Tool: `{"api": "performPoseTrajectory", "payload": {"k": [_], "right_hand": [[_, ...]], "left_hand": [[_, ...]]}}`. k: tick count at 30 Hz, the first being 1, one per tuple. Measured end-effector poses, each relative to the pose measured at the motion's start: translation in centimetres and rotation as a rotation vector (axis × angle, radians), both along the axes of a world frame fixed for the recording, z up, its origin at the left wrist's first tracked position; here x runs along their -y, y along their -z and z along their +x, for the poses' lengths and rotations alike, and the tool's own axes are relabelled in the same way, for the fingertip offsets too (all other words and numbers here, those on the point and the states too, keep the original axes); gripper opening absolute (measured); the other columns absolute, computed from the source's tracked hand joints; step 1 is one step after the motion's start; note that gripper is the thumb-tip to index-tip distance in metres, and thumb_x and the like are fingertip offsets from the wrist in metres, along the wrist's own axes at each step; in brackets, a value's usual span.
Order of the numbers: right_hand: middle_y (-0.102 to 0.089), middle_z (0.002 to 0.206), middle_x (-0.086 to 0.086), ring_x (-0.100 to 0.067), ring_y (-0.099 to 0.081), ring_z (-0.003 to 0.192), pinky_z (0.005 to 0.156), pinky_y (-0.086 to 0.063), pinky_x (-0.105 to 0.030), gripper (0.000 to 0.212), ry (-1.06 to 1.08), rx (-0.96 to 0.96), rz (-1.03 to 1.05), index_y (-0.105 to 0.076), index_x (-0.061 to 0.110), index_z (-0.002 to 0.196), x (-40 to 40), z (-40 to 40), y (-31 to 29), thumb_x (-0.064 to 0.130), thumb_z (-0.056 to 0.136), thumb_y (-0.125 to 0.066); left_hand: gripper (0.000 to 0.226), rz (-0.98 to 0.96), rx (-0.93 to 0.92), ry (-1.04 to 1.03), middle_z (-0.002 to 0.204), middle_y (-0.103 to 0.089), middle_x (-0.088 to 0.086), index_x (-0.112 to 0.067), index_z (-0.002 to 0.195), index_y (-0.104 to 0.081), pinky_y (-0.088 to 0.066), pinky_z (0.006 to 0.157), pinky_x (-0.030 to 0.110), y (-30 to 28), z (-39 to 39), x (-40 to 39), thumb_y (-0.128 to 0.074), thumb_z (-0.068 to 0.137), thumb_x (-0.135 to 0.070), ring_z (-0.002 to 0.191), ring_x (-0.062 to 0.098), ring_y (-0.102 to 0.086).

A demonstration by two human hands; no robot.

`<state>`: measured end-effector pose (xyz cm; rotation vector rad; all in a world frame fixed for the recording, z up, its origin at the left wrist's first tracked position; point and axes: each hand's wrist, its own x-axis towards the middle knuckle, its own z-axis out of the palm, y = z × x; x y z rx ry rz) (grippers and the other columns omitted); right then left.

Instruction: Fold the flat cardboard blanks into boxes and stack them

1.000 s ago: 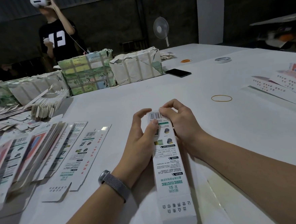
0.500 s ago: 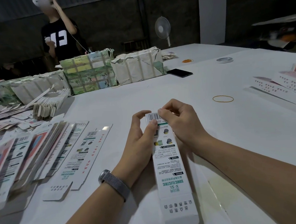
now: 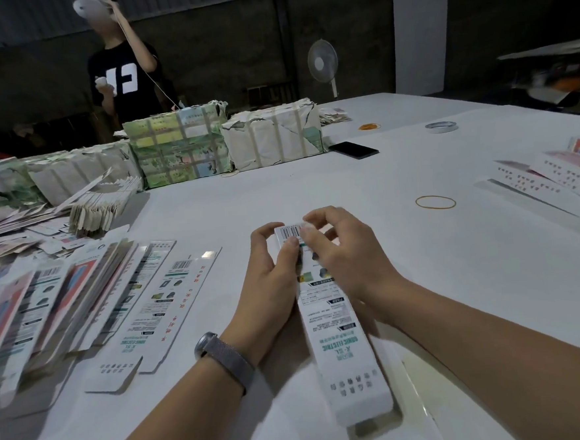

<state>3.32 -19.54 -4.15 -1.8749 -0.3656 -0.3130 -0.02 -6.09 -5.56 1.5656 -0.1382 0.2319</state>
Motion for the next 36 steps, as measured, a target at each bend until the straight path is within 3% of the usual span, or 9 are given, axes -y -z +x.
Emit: {"api": "performPoseTrajectory", "payload": {"k": [3, 7, 10, 13, 17, 19, 27, 32, 36], "right_hand": [[-0.051, 0.118, 0.014, -0.007, -0.053, 0.103, 0.093, -0.049, -0.038, 0.052, 0.007, 0.131, -0.315, -0.058, 0.027, 0.132, 0.5, -0.3, -1.0, 0.054, 0.088, -0.056], [-0.049, 0.111, 0.019, -0.004, -0.05, 0.092, 0.077, -0.043, -0.032, 0.071, -0.138, 0.163, -0.699, -0.047, 0.049, 0.131, 1.0, -1.6, -2.7, 0.072, 0.065, -0.036], [-0.048, 0.114, 0.017, -0.009, -0.054, 0.095, 0.076, -0.042, -0.033, 0.076, -0.165, 0.163, -0.842, -0.041, 0.051, 0.132, 1.2, -2.0, -3.4, 0.077, 0.061, -0.039], [-0.054, 0.112, 0.01, -0.016, -0.06, 0.098, 0.081, -0.049, -0.035, 0.064, -0.116, 0.185, -0.822, -0.054, 0.041, 0.13, 1.3, -2.3, -3.9, 0.07, 0.073, -0.054], [-0.061, 0.119, 0.003, -0.018, -0.059, 0.107, 0.093, -0.049, -0.037, 0.061, 0.034, 0.203, -0.643, -0.059, 0.03, 0.135, 3.4, -1.4, -5.3, 0.048, 0.079, -0.072], [-0.061, 0.125, 0.003, -0.018, -0.057, 0.111, 0.096, -0.047, -0.038, 0.064, 0.124, 0.16, -0.62, -0.057, 0.03, 0.138, 6.1, -1.1, -6.0, 0.047, 0.078, -0.073], [-0.056, 0.136, 0.002, -0.023, -0.051, 0.124, 0.096, -0.045, -0.039, 0.057, 0.621, -0.069, -0.927, -0.056, 0.034, 0.137, 23.6, -1.0, -7.2, 0.052, 0.084, -0.065], [-0.061, 0.115, -0.003, -0.026, -0.055, 0.104, 0.079, -0.049, -0.036, 0.036, 0.722, -0.207, -1.159, -0.065, 0.027, 0.119, 31.4, 0.3, -8.0, 0.045, 0.088, -0.06], [-0.056, 0.115, -0.001, -0.027, -0.047, 0.11, 0.084, -0.046, -0.038, 0.03, 0.846, -0.145, -1.298, -0.062, 0.03, 0.123, 32.8, 1.0, -7.1, 0.039, 0.096, -0.051]], "left_hand": [[0.013, 0.002, -0.029, -0.087, 0.09, -0.077, -0.001, -0.049, 0.107, -0.046, -0.056, 0.058, 0.03, 0.1, 0.2, -0.1, -0.051, 0.095, -0.046, 0.075, 0.022, -0.076], [0.018, -0.09, -0.067, -0.141, 0.091, -0.077, 0.001, -0.045, 0.111, -0.042, -0.053, 0.051, 0.029, -0.1, 0.4, -0.5, -0.054, 0.099, -0.043, 0.072, 0.019, -0.075], [0.015, -0.144, -0.099, -0.127, 0.071, -0.074, -0.003, -0.043, 0.107, -0.039, -0.044, 0.038, 0.025, -0.5, 0.2, -0.6, -0.052, 0.103, -0.036, 0.047, 0.017, -0.064], [0.014, -0.134, -0.082, -0.09, 0.073, -0.074, -0.005, -0.043, 0.108, -0.038, -0.043, 0.036, 0.025, -0.8, 0.0, -0.7, -0.05, 0.105, -0.037, 0.043, 0.022, -0.061], [0.022, -0.21, -0.153, -0.081, 0.096, -0.07, 0.02, -0.048, 0.119, -0.034, -0.056, 0.047, 0.042, -1.4, -0.2, -0.7, -0.049, 0.104, -0.041, 0.054, 0.034, -0.066], [0.024, -0.169, -0.187, -0.078, 0.1, -0.067, 0.022, -0.047, 0.122, -0.034, -0.054, 0.046, 0.037, -1.5, -0.3, -0.6, -0.049, 0.104, -0.04, 0.053, 0.031, -0.066], [0.023, 0.129, -0.188, 0.026, 0.082, -0.07, 0.014, -0.039, 0.121, -0.047, -0.032, 0.047, 0.028, -1.4, -0.9, -0.1, -0.054, 0.102, -0.027, 0.054, 0.031, -0.058], [0.016, 0.235, -0.179, 0.084, 0.078, -0.07, 0.012, -0.034, 0.109, -0.06, -0.03, 0.046, 0.025, -1.3, -1.3, 0.1, -0.054, 0.102, -0.021, 0.052, 0.022, -0.056], [0.015, 0.288, -0.179, 0.131, 0.079, -0.069, 0.018, -0.023, 0.104, -0.066, -0.027, 0.044, 0.022, -1.3, -1.4, 0.2, -0.054, 0.101, -0.015, 0.052, 0.022, -0.054]]}}
